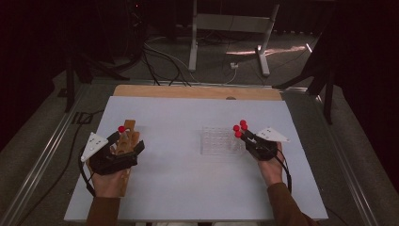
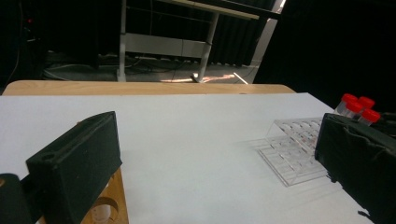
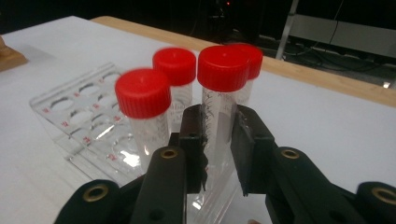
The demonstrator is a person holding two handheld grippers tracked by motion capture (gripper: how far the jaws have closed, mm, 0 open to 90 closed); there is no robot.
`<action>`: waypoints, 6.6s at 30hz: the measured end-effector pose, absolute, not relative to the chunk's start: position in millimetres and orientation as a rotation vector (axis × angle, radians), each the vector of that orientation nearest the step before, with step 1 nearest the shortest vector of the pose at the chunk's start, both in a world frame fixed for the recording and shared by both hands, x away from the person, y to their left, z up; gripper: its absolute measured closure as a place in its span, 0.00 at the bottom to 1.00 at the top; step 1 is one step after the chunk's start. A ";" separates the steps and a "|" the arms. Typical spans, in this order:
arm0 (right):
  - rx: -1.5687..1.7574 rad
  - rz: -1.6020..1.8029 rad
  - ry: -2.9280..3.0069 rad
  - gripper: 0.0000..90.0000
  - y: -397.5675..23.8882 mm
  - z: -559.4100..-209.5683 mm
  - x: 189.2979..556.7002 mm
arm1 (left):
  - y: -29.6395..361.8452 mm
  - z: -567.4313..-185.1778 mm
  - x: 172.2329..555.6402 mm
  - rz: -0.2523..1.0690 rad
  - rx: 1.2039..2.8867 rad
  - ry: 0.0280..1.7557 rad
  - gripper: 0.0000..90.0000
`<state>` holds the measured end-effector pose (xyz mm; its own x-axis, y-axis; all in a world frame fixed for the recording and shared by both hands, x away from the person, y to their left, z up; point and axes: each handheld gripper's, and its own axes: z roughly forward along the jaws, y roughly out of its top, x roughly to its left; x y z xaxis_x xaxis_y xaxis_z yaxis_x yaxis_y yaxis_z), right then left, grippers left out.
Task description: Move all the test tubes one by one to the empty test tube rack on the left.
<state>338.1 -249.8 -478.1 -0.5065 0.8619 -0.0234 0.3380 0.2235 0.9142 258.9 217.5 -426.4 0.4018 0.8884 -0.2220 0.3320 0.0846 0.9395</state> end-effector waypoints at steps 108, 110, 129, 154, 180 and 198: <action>0.874 1.437 2.273 0.83 -189.9 -454.3 272.7 | 14.5 -430.5 288.0 0.234 1.848 0.743 0.68; 0.865 1.434 2.277 0.83 -189.4 -454.6 272.4 | 14.0 -431.5 288.0 0.231 1.863 0.731 0.75; 0.959 1.516 2.217 0.14 -215.9 -453.9 282.2 | 33.2 -423.6 291.1 0.291 1.813 0.804 0.79; 1.060 1.506 2.084 0.00 -263.9 -447.9 290.7 | 108.4 -401.2 295.2 0.409 1.686 0.977 0.78; 1.114 1.541 2.061 0.00 -279.7 -451.5 294.5 | 188.6 -382.4 291.2 0.567 1.618 1.075 0.78; 1.128 1.530 2.052 0.00 -281.0 -452.1 295.1 | 239.2 -384.7 283.3 0.659 1.565 1.186 0.78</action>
<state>295.1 -281.0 -452.1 -0.6256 0.7589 0.1806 0.3898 0.1037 0.9150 283.3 239.2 -384.7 0.3646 0.9195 -0.1469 0.3612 0.0058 0.9325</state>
